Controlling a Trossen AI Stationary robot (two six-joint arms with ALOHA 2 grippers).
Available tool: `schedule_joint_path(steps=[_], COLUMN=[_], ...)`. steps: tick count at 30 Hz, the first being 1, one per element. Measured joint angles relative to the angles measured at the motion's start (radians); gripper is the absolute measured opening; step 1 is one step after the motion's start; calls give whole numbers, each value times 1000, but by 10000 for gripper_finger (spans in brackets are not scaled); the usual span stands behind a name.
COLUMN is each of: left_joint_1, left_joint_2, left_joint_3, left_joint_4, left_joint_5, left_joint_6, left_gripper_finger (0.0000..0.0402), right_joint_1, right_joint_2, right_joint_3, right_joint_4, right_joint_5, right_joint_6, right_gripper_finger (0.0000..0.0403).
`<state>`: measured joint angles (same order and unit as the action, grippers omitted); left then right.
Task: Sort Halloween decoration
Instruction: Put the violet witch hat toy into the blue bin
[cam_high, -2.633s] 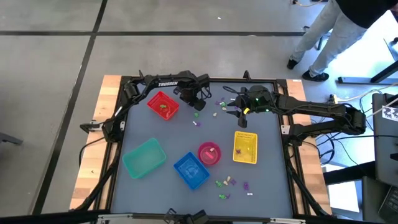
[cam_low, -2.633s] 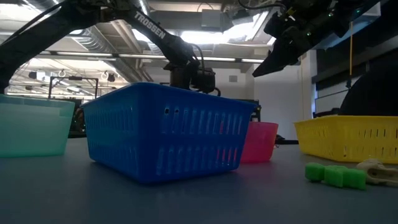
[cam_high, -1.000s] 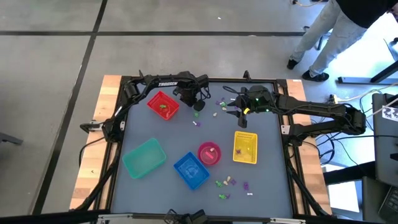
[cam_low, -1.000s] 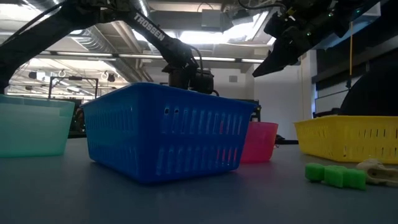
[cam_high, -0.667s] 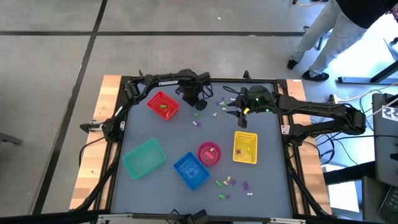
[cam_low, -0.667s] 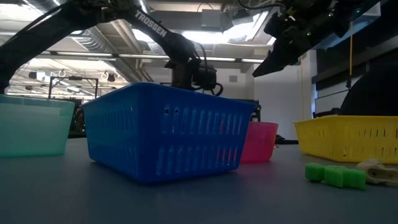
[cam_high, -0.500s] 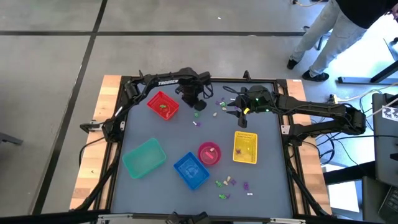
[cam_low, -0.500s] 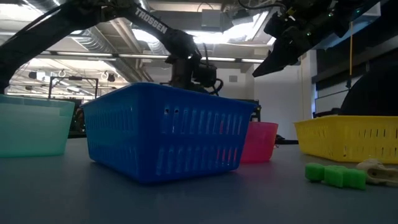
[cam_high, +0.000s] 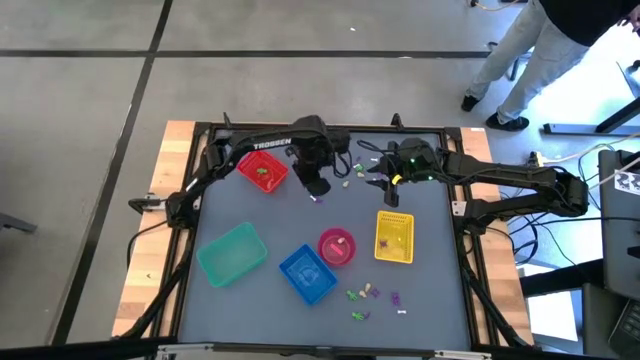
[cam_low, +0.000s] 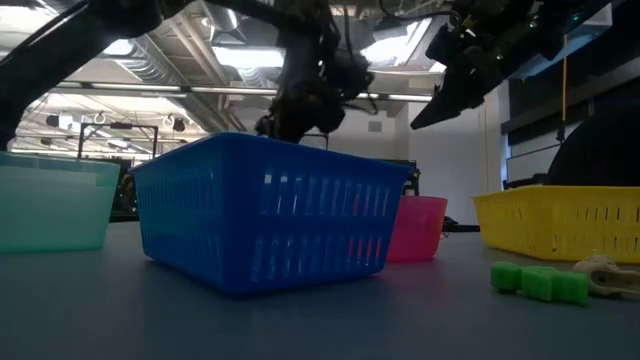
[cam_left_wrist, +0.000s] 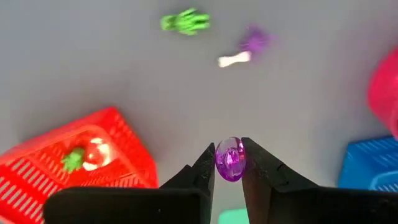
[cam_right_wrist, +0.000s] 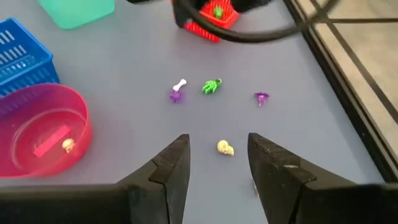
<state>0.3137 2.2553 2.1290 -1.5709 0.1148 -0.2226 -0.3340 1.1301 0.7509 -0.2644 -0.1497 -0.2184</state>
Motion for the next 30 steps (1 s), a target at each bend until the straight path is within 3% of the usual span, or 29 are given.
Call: schedule_joint_path(steps=[13,30], left_joint_1=[-251,-544], left_joint_2=[-22,-22], left_joint_3=[4,-41], left_joint_4=[19,127], left_joint_5=[30,4], left_joint_6=[-95,-548], left_gripper_finger=[37,41], right_joint_1=[0,0], right_joint_2=[0,0], right_joint_3=[0,0], right_joint_4=[-18,-17], right_joint_5=[0,0], right_joint_6=[0,0], right_gripper_finger=[159,159])
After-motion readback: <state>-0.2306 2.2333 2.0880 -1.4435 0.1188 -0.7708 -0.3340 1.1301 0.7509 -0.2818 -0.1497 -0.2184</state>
